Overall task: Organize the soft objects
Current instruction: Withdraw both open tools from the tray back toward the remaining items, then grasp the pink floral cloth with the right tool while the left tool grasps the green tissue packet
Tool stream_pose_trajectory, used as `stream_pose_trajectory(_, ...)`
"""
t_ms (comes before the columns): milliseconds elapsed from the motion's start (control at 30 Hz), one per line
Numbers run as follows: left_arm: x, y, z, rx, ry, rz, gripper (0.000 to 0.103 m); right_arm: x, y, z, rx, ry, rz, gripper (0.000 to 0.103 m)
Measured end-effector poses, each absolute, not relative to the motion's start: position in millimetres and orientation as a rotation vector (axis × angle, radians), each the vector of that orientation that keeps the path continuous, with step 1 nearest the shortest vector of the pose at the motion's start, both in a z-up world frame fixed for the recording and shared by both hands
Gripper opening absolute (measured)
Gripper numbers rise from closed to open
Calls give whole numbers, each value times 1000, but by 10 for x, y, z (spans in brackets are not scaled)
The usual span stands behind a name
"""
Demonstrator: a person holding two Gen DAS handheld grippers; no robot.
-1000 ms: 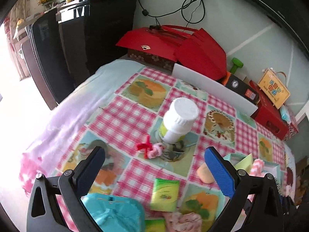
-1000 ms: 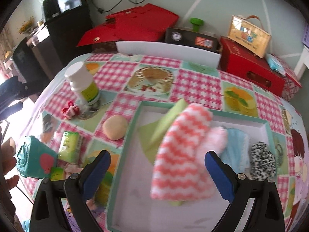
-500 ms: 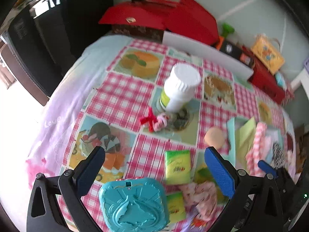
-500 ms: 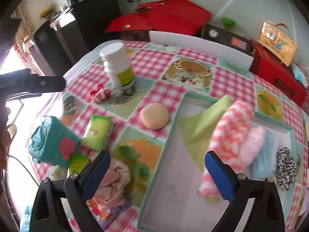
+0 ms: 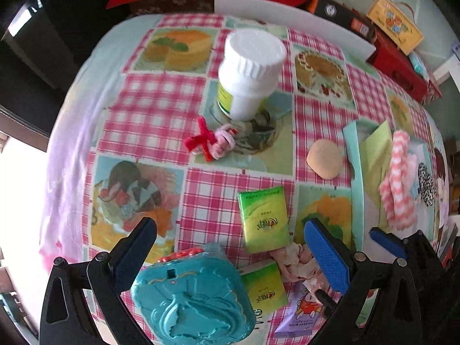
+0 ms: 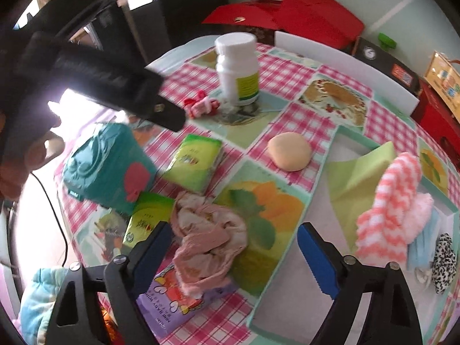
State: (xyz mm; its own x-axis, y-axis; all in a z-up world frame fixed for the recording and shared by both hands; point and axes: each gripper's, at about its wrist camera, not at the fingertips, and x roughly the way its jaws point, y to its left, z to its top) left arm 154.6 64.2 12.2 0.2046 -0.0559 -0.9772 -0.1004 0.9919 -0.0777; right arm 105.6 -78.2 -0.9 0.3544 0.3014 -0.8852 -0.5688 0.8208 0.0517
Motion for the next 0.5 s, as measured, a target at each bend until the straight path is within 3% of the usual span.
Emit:
stream_pose_trajectory(200, 1606, 576, 0, -119, 1413, 14, 101, 1054, -743, -123, -266, 1103, 614, 72)
stream_pose_trajectory(433, 1715, 491, -149, -135, 1456, -2, 89, 1097, -707, -239, -237, 1135, 650, 71)
stream_pose_trajectory(500, 1733, 472, -169, -125, 1461, -4, 89, 1108, -699, -266, -235, 1141, 654, 63)
